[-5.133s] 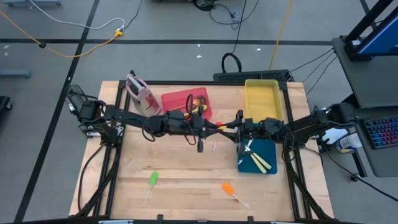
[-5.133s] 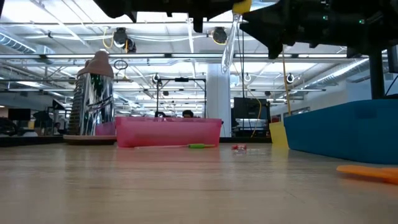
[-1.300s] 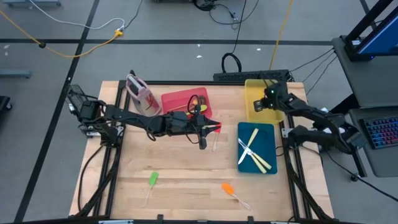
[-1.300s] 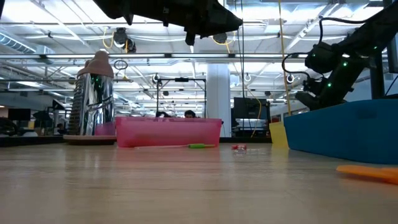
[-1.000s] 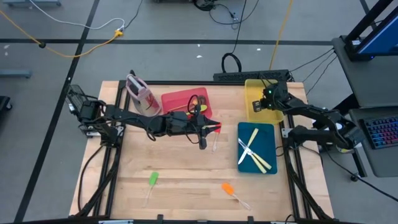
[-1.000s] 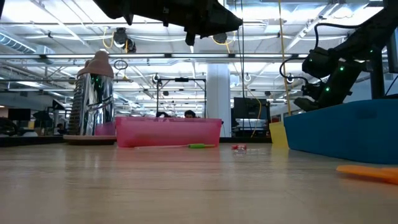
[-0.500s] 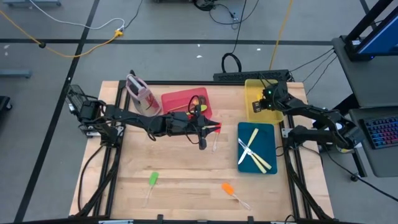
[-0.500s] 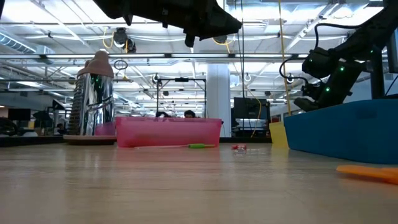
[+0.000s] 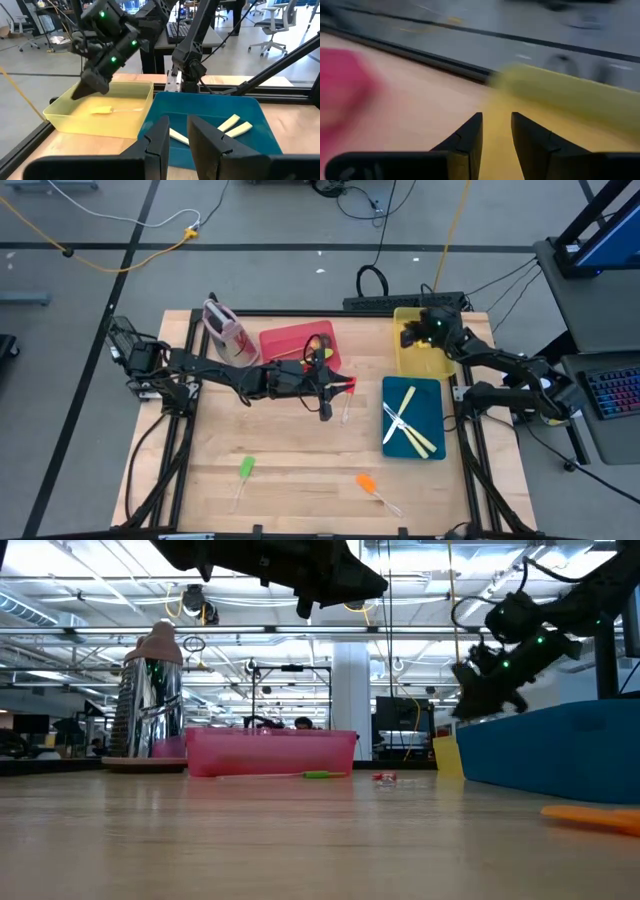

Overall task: Pick & Place Kitchen Items
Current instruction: Adjust the red bin to the top of the table, then put the top green spatula into the yellow bin

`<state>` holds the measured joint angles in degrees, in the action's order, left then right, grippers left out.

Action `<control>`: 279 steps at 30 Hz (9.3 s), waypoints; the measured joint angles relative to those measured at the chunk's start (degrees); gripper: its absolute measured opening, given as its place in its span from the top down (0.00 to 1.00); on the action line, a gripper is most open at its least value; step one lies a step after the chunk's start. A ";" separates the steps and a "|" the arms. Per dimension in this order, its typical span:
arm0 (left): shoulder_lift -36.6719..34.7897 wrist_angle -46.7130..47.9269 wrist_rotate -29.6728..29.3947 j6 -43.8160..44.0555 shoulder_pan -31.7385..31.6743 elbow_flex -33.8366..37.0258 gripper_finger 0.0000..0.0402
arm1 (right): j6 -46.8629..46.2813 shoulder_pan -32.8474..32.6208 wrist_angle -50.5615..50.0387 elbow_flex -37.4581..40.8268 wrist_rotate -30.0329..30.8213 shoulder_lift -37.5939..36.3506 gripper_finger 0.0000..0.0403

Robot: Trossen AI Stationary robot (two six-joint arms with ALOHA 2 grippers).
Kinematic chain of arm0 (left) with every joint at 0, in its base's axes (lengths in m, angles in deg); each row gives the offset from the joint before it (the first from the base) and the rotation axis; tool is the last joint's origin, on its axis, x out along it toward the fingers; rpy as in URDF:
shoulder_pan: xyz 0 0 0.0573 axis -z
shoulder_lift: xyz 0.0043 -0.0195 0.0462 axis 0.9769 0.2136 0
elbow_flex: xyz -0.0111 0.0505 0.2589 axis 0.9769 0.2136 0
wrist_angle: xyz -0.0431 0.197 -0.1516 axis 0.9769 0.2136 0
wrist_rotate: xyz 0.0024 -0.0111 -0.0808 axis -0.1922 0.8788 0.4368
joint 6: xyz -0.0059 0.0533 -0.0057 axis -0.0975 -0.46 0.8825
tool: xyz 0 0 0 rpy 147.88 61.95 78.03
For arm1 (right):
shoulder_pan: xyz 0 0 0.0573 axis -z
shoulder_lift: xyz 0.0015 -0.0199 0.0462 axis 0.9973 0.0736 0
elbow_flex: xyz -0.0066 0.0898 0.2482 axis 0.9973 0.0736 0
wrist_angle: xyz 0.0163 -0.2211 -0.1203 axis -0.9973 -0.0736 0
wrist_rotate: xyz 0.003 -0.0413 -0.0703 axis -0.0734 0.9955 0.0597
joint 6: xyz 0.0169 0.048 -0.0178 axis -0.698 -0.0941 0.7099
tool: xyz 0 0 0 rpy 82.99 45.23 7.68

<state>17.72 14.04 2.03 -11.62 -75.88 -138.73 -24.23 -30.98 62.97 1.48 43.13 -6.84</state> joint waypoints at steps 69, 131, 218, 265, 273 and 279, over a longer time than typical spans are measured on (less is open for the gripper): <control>0.00 32.32 -11.71 24.34 -12.56 10.60 0.64 | 3.41 -49.33 9.60 0.00 -7.02 0.02 0.77; 8.61 -1.95 0.72 15.72 -5.05 10.33 0.97 | 2.75 -49.29 9.19 0.00 -1.23 0.02 0.77; 2.40 -11.49 0.74 9.12 0.55 9.62 0.79 | 3.71 -49.57 34.46 0.02 -9.06 10.04 0.99; 2.40 -10.15 -0.31 8.46 0.44 9.62 0.78 | -6.43 -24.14 -34.06 2.26 39.27 -28.03 0.99; 2.40 -10.15 -0.28 8.50 0.44 9.62 0.78 | -6.48 -23.71 -24.84 8.69 38.85 -25.36 0.99; 2.40 -10.15 -0.28 8.54 0.44 9.62 0.78 | -4.86 -23.71 -19.82 12.11 38.79 -25.05 0.99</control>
<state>20.13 3.89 1.76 -3.09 -75.45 -129.11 -29.09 -54.69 43.15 13.58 81.92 -31.89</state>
